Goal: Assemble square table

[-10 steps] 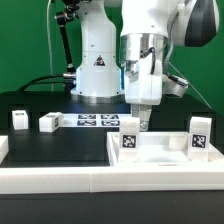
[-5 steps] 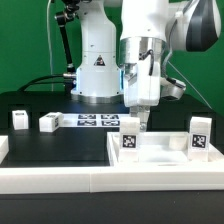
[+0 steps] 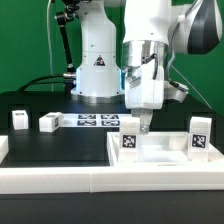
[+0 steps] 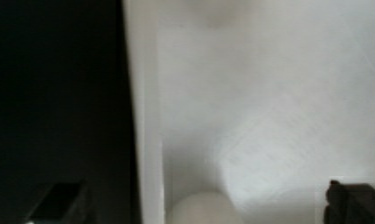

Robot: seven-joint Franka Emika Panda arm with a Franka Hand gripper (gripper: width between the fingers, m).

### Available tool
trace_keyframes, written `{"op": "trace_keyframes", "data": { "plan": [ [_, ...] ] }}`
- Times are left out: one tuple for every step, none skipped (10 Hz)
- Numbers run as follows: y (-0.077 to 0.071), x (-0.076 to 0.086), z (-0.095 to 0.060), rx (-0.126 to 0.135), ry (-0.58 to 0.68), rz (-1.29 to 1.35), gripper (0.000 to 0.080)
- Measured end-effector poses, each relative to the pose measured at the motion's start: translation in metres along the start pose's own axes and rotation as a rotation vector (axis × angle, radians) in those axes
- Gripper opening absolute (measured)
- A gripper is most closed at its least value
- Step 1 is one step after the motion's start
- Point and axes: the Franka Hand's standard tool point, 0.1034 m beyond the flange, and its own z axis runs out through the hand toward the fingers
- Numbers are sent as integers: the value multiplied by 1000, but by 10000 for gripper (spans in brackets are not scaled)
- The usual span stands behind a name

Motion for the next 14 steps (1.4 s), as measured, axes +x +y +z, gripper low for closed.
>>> {"op": "trace_keyframes", "data": {
  "plan": [
    [0, 3, 1, 10, 11, -8, 649],
    [1, 9, 4, 21, 30, -10, 649],
    [3, 10, 7, 16, 31, -7, 649],
    [4, 10, 8, 13, 32, -13, 649],
    [7, 11, 10, 7, 36, -17, 649],
    [12, 12, 15, -3, 42, -22, 649],
    [17, 13, 22, -16, 50, -29, 649],
    [15, 14, 22, -1, 62, -33, 649],
    [15, 15, 23, 1, 68, -36, 649],
    [16, 16, 24, 2, 73, -41, 525],
    [17, 17, 25, 0, 75, -43, 386],
    [18, 18, 27, -3, 77, -48, 251],
    [19, 20, 27, -5, 79, -51, 251],
    [18, 22, 27, -4, 80, -52, 81]
  ]
}}
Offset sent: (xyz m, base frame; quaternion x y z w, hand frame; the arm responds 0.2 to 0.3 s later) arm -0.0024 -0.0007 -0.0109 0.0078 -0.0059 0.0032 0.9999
